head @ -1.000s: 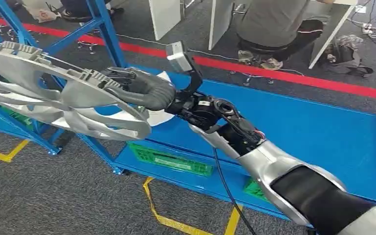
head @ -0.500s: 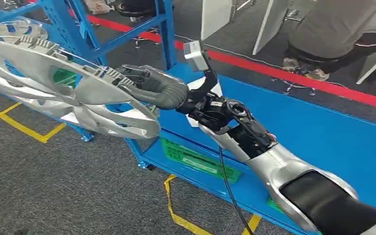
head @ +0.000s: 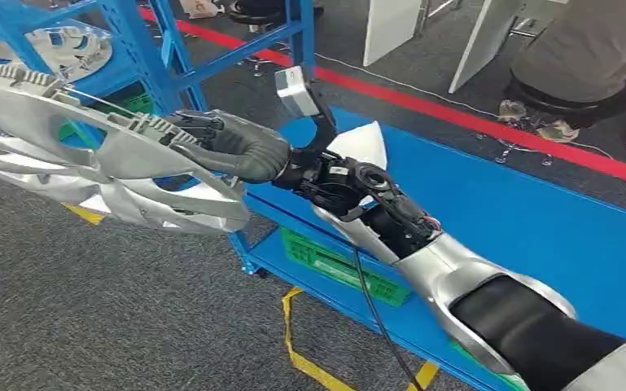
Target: Take the parts from the cabinet and place them on the table.
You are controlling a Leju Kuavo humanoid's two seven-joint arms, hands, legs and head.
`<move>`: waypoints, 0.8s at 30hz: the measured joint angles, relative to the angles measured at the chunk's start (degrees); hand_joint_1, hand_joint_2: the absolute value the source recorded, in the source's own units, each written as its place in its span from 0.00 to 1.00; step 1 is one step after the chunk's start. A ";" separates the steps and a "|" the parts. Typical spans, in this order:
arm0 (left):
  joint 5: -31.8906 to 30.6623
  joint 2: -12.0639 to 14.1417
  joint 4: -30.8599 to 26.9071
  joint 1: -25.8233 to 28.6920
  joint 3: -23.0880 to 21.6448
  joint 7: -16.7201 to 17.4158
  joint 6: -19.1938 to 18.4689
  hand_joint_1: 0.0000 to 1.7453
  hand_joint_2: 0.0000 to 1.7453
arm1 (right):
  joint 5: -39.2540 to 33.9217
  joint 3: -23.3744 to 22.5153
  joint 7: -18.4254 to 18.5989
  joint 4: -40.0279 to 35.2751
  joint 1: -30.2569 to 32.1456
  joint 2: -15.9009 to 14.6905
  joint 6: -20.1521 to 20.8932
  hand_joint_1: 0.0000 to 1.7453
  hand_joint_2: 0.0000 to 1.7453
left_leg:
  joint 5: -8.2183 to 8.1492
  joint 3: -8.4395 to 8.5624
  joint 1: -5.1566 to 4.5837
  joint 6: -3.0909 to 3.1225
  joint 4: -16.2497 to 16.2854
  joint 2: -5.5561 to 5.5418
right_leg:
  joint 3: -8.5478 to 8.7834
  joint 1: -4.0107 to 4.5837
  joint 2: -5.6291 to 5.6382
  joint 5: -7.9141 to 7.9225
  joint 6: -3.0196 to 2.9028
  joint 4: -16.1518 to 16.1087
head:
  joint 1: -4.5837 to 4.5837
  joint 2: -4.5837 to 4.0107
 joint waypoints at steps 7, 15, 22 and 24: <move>0.00 0.11 0.00 0.14 0.00 -0.11 0.00 0.00 1.00 | 0.00 0.07 -0.02 0.00 0.12 0.02 -0.20 1.00 1.00 | 0.20 -0.22 0.20 3.18 -0.03 -3.24 | -3.43 -0.54 2.37 -5.91 1.62 8.68 | 1.59 0.00; -0.02 -0.09 0.00 0.08 0.00 -0.17 -0.02 0.00 1.00 | 0.04 0.04 -0.02 -0.02 0.87 0.00 -0.57 1.00 1.00 | 0.13 -0.07 -0.34 2.94 0.27 -7.40 | -1.43 -0.52 7.14 0.27 0.10 2.02 | 2.75 0.00; -0.02 0.13 0.02 0.13 0.00 -0.17 -0.02 0.00 1.00 | 0.09 0.04 0.09 -0.11 0.64 0.04 -0.46 1.00 1.00 | -3.60 -3.86 -0.05 1.00 6.81 -4.75 | 0.07 -0.66 3.88 0.98 -1.10 -0.56 | 1.84 0.00; -0.02 0.15 0.04 0.06 0.00 -0.17 -0.02 0.00 1.00 | 0.09 0.07 0.09 -0.22 0.82 0.04 -0.42 1.00 1.00 | -7.33 -8.45 0.07 0.52 16.45 -4.02 | 0.01 -0.56 2.70 0.94 -1.16 -0.55 | 1.29 0.00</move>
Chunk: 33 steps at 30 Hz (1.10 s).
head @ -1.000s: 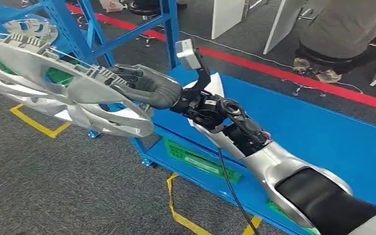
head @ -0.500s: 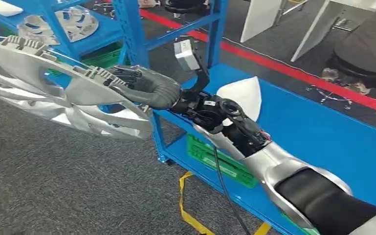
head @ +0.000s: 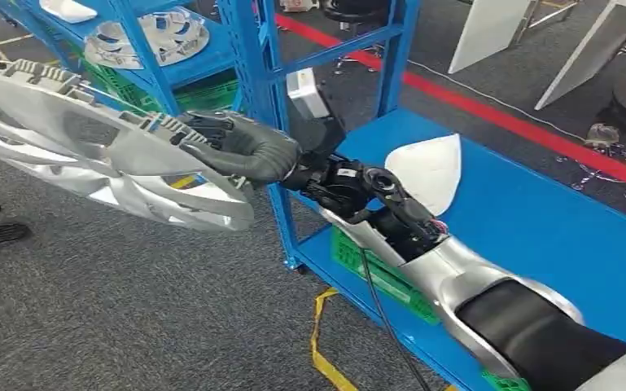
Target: Take the parts from the cabinet and place them on the table.
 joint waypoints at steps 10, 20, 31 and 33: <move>-0.17 0.02 0.00 0.00 0.00 0.09 0.00 0.00 1.00 | -0.02 0.02 0.48 -0.28 -0.02 0.00 0.94 1.00 1.00 | 7.09 8.52 -0.24 1.46 -16.23 1.87 | 0.37 0.57 -4.09 -1.15 1.93 0.44 | -0.48 0.00; -0.20 0.00 0.00 -0.14 0.00 0.09 0.00 0.00 1.00 | -0.15 0.00 0.70 -0.31 0.29 -0.11 1.53 1.00 1.00 | 7.17 9.01 -0.30 2.76 -16.33 -2.87 | -3.62 0.12 1.20 -1.63 1.71 7.35 | 1.40 0.00; -0.61 -0.26 0.00 -0.50 0.00 0.55 -0.17 0.00 1.00 | -1.48 0.07 2.06 -1.27 0.37 -0.13 5.09 1.00 1.00 | -0.09 -0.67 0.07 -0.49 1.12 0.05 | -0.02 0.09 -0.35 0.01 0.07 -0.12 | -0.26 0.00; -0.59 -0.39 0.00 -0.33 0.00 0.57 -0.17 0.00 1.00 | -1.59 0.07 2.30 -1.27 0.59 -0.15 5.18 1.00 1.00 | 1.47 -0.64 0.29 -0.81 0.66 0.39 | 0.00 0.09 -1.29 -0.06 0.13 -0.12 | -0.68 0.00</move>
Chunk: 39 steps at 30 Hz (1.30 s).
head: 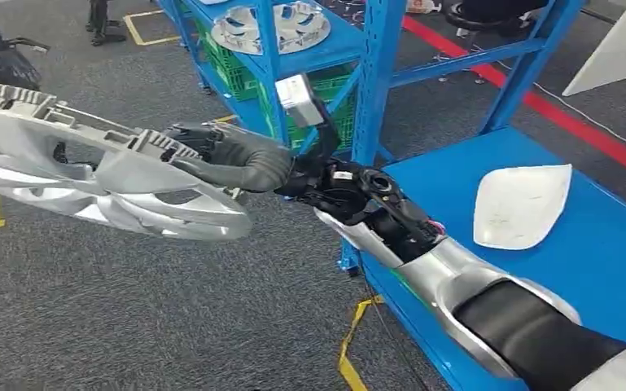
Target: Take the parts from the cabinet and place them on the table.
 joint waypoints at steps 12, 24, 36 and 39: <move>0.61 0.00 0.00 -0.44 0.00 0.61 0.66 0.00 1.00 | -0.42 0.00 0.33 -1.33 0.86 -0.13 1.66 1.00 1.00 | 6.15 8.89 -0.32 3.64 -17.00 0.11 | -5.85 0.10 1.44 -8.73 2.87 14.39 | 1.36 0.00; 0.57 -0.39 0.00 -0.36 -0.02 0.37 2.38 0.00 1.00 | -0.09 -0.02 0.00 -1.75 1.75 -0.52 1.82 1.00 1.00 | 6.48 8.14 -0.19 1.91 -16.71 -4.44 | 0.17 -0.21 3.44 -0.07 0.43 0.08 | 2.14 0.00; 0.94 -0.48 0.02 -0.78 -0.04 0.63 0.33 0.00 1.00 | 0.65 -0.02 -0.50 -1.84 2.05 -0.59 1.88 1.00 1.00 | 5.68 9.01 0.04 1.48 -16.53 2.00 | -0.05 0.56 -1.50 -0.77 1.54 0.57 | -0.09 0.00; 0.96 -0.41 0.02 -0.68 -0.04 0.63 0.31 0.00 1.00 | 0.65 -0.04 -0.52 -1.88 2.02 -0.59 1.90 1.00 1.00 | 5.82 9.09 0.11 2.79 -16.70 0.95 | 0.05 0.18 -2.07 -1.51 2.50 0.81 | 0.48 0.00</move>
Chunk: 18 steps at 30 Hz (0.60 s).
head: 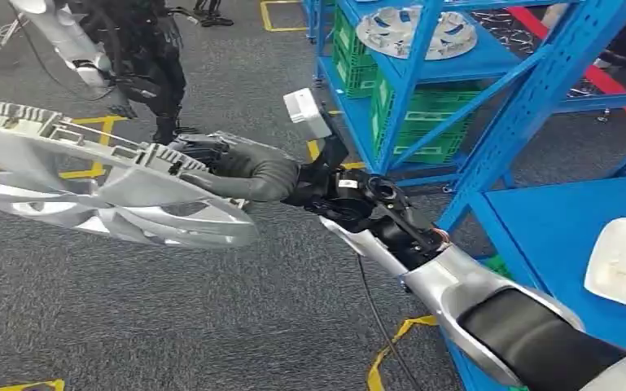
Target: Take the parts from the cabinet and place them on the table.
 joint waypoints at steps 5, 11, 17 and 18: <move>-0.02 0.04 0.00 -0.17 0.00 0.00 0.00 0.00 1.00 | 0.00 0.00 -0.02 0.02 0.37 -0.26 0.00 1.00 1.00 | -0.12 0.12 -0.46 0.94 0.01 -1.55 | -9.10 -0.19 3.55 -8.71 0.29 19.67 | 1.33 0.00; 0.22 -0.18 0.00 -0.31 0.00 -0.70 0.07 0.00 1.00 | -0.09 -0.02 0.02 0.00 0.37 -0.52 -0.09 1.00 1.00 | -0.05 0.14 -0.81 0.59 0.19 -4.40 | -1.53 0.01 7.18 1.27 -1.28 1.06 | 1.86 0.00; 0.22 -0.24 0.00 -0.18 -0.02 -2.84 1.70 0.00 1.00 | -0.13 -0.02 0.07 0.00 0.31 -0.59 -0.05 1.00 1.00 | -2.39 -1.97 -0.56 -1.04 3.41 -2.39 | -0.07 -0.15 4.82 1.97 -2.45 -1.11 | 1.29 0.00; 0.26 -0.22 0.00 -0.36 -0.02 -3.12 2.16 0.00 1.00 | -0.13 -0.02 -0.02 0.00 0.32 -0.59 0.00 1.00 1.00 | -4.84 -4.30 -0.50 -1.33 8.40 -1.67 | -0.10 -0.09 4.26 1.97 -2.47 -1.11 | 0.72 0.00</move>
